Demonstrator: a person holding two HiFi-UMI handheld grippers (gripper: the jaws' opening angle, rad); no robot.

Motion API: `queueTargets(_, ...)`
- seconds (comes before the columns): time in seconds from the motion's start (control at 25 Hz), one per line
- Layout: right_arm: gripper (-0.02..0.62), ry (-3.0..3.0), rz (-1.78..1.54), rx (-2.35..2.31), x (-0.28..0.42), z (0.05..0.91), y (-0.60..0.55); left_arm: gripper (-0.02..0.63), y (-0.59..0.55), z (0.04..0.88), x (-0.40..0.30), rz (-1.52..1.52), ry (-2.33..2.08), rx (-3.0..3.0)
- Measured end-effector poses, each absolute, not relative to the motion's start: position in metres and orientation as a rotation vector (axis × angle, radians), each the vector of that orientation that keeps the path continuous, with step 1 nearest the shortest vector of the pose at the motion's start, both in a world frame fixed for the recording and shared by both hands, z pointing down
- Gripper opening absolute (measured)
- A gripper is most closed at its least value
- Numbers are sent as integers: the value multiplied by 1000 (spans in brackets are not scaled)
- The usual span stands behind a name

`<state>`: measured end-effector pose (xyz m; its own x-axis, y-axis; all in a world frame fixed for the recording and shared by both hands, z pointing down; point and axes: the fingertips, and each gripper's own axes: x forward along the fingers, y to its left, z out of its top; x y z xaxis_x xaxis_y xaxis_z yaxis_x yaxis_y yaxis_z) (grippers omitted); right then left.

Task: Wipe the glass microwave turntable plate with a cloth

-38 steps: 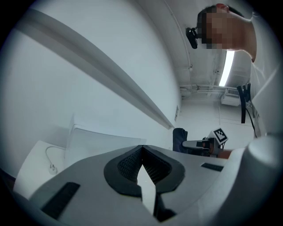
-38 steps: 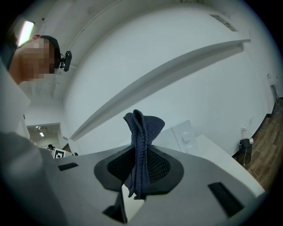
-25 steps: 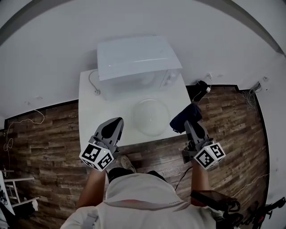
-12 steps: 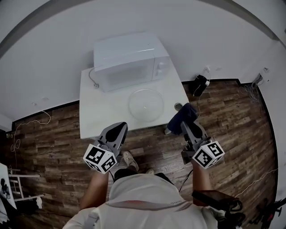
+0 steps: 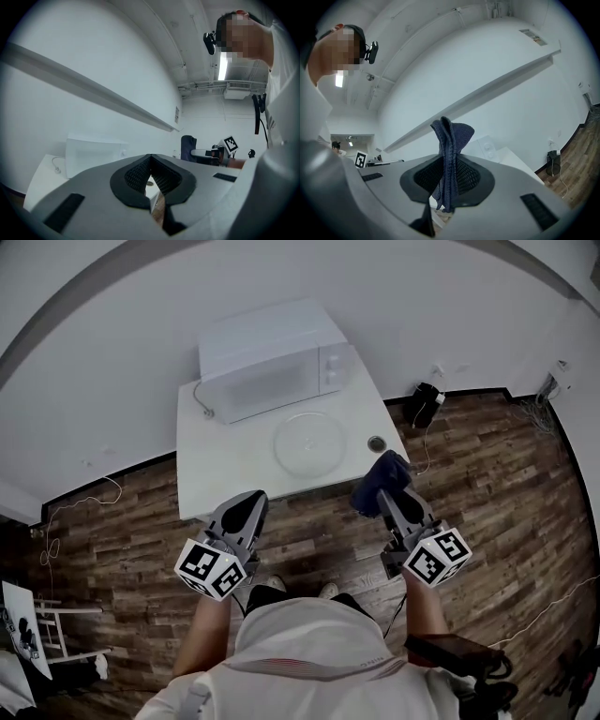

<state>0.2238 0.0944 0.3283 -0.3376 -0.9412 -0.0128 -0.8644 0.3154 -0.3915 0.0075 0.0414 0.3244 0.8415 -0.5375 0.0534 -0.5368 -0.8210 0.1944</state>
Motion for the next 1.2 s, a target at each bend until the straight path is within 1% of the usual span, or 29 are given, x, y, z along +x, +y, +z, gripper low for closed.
queueTargets(0.24, 63, 2380, -401, -1689, 208, 305, 103, 10, 42, 307, -2, -85, -794, 2840)
queueTargets(0.56, 63, 2439, -363, -1735, 160, 296, 90, 11, 29, 306, -49, -106, -793, 2837)
queueTargets(1.2, 63, 2443, -367, -1802, 140, 299, 102, 10, 36, 313, -61, -100, -711, 2839)
